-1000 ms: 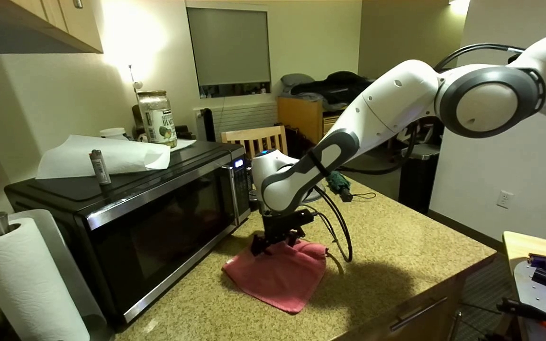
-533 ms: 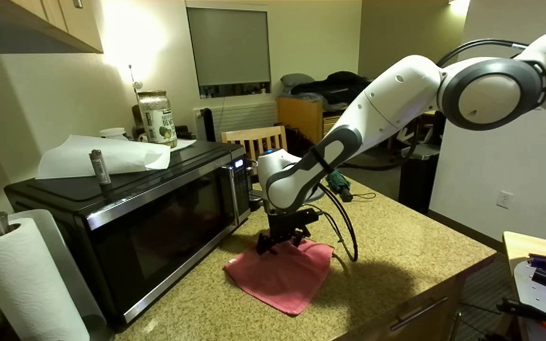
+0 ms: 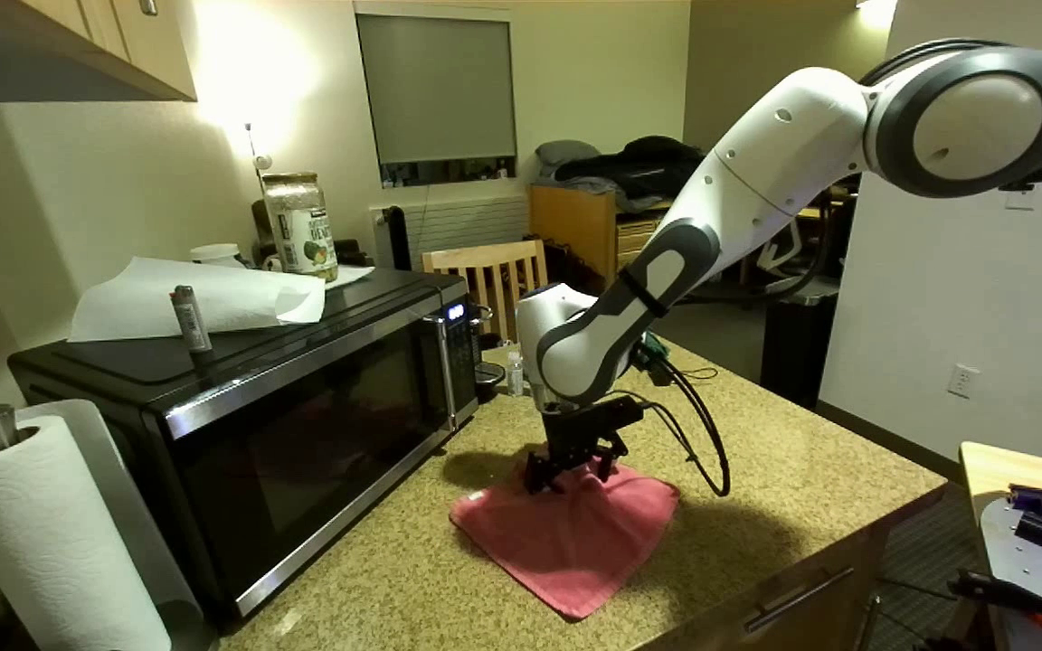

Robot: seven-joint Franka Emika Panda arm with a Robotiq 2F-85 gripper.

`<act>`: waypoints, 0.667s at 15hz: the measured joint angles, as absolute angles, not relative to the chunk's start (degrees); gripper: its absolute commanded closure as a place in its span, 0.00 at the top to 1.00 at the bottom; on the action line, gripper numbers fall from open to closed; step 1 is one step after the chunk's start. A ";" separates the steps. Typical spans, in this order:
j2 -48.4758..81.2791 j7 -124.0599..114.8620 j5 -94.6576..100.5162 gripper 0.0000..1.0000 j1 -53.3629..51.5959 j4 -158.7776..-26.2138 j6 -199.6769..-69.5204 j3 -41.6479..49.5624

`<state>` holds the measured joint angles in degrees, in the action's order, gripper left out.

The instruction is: Spread the cloth on the table

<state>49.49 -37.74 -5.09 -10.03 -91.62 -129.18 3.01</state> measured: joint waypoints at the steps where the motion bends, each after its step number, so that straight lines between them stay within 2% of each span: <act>1: 48.64 -37.74 -5.19 1.00 -10.03 -93.10 -129.18 3.01; 10: 36.96 -37.74 -5.44 1.00 -10.07 -103.36 -129.06 3.75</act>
<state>36.96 -37.74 -5.44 -10.07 -103.36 -129.06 3.75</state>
